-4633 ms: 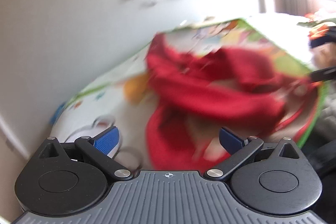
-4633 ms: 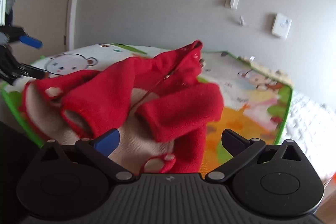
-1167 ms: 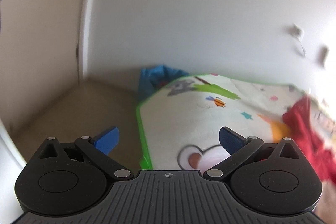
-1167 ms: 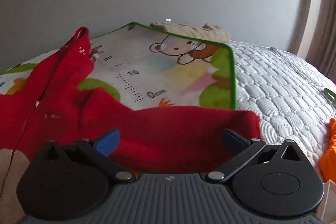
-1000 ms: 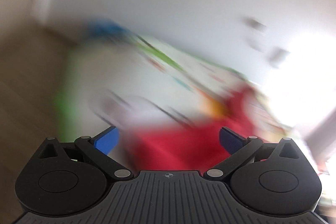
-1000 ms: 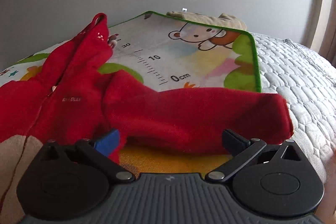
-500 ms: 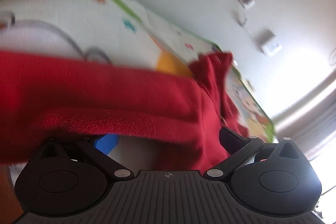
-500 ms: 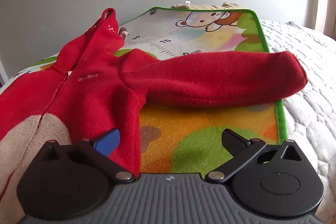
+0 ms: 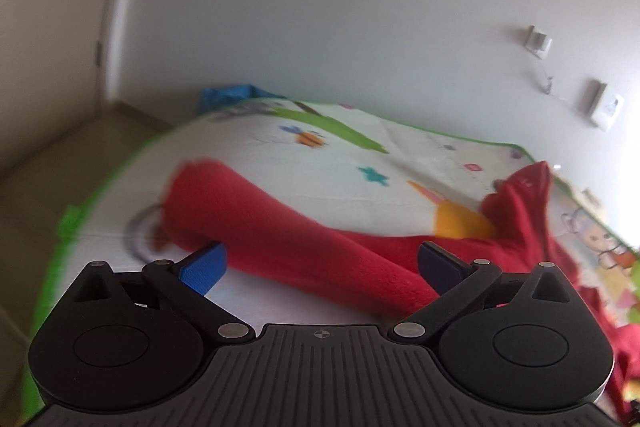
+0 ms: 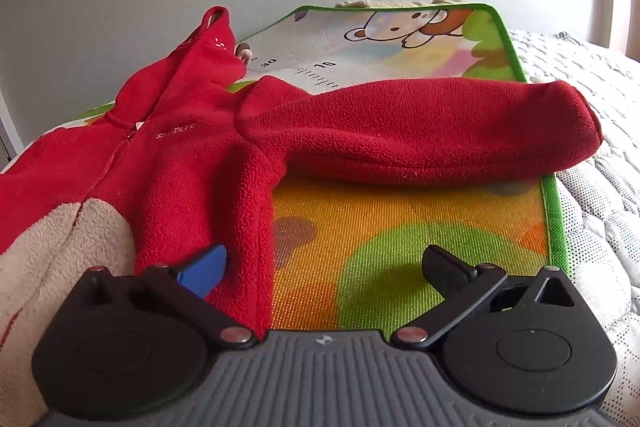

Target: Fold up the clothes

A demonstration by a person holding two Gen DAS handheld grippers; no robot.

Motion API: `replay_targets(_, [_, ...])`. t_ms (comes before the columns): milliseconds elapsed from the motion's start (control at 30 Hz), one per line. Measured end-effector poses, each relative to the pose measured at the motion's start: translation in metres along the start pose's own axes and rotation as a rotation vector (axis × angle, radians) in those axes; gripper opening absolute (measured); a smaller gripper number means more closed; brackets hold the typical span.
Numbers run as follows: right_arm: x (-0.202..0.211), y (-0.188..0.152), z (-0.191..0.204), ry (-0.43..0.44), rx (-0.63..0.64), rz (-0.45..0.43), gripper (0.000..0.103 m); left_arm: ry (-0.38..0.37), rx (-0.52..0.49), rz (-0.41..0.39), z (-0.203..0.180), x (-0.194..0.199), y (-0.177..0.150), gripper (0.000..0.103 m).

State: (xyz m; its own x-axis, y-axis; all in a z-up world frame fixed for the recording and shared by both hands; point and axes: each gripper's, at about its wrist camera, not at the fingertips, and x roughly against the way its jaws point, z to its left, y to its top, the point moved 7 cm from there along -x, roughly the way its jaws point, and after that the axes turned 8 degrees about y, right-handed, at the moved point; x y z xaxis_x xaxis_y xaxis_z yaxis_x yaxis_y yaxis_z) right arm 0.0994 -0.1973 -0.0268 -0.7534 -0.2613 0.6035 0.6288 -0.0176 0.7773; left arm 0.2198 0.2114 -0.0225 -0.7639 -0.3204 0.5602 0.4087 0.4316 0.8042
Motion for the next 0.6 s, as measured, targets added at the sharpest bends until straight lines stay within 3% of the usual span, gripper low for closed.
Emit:
replay_targets(133, [-0.003, 0.002, -0.001, 0.011, -0.002, 0.024, 0.103, 0.072, -0.083, -0.026, 0.0, 0.025, -0.003, 0.103])
replay_targets(200, [-0.004, 0.004, -0.001, 0.024, 0.001, 0.057, 0.103, -0.005, -0.113, 0.0, -0.014, 0.038, -0.005, 0.103])
replay_targets(300, [0.004, 0.007, 0.003, 0.041, 0.034, 0.12, 0.103, -0.19, -0.185, 0.043, -0.05, 0.067, -0.02, 0.103])
replay_targets(433, [0.034, 0.001, 0.014, 0.043, 0.105, 0.106, 0.103, -0.41, -0.436, 0.099, -0.109, 0.108, -0.072, 0.103])
replay_targets(600, [0.078, -0.03, 0.027, 0.088, 0.167, 0.082, 0.103, -0.475, -0.772, 0.103, -0.136, 0.143, -0.145, 0.103])
